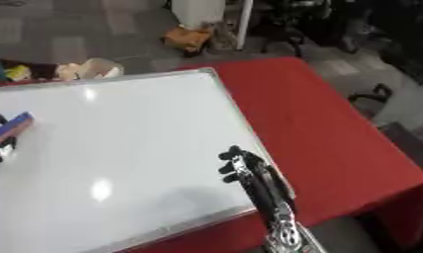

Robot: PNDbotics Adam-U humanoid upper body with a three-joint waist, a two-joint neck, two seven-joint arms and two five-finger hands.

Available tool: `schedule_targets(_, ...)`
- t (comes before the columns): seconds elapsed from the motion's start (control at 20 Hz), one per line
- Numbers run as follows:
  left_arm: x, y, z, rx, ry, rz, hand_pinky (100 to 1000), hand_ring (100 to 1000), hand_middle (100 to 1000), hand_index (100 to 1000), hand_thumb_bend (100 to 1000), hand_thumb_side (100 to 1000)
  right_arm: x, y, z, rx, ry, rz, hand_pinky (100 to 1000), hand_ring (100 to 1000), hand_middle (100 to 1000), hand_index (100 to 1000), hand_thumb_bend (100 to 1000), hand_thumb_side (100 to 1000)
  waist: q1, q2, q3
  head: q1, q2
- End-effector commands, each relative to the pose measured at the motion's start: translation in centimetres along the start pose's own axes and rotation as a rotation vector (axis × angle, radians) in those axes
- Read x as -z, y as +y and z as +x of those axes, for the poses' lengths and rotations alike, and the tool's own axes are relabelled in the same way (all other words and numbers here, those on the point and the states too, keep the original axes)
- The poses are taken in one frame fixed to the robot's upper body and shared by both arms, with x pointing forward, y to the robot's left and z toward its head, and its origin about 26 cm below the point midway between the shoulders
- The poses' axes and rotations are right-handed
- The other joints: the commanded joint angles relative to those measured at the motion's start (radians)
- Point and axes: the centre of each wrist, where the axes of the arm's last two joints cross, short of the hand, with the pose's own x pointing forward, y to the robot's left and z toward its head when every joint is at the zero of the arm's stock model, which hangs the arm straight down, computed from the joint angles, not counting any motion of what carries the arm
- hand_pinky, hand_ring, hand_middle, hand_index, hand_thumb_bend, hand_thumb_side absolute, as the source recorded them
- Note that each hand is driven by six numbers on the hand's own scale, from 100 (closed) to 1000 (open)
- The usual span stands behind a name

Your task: Wipe the whiteboard clean with a brush.

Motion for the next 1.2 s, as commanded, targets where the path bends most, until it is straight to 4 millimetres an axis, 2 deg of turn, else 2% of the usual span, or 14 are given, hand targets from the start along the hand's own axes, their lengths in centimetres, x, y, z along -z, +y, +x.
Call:
schedule_targets(0.05, -0.5, -0.4, -1.4, 0.011, 0.032, -0.030, 493, 526, 534, 727, 472, 287, 0.2, -0.3, 0.4, -0.010, -0.021, -0.001, 603, 637, 481, 685, 100, 867, 0.000, -0.008, 0.002, -0.006, 0.002)
schedule_targets(0.45, -0.7, -0.2, -2.1, 0.038, 0.053, -0.029, 494, 530, 533, 711, 467, 251, 0.2, -0.3, 0.4, -0.012, -0.018, -0.005, 603, 637, 481, 685, 100, 868, 0.001, -0.008, 0.000, -0.005, 0.000)
schedule_targets(1.2, -1.9, 0.1, -5.9, 0.073, 0.190, 0.010, 494, 530, 530, 712, 462, 224, 0.2, -0.4, 0.2, -0.014, -0.017, -0.007, 603, 638, 482, 686, 100, 870, 0.009, -0.007, 0.005, -0.009, 0.000)
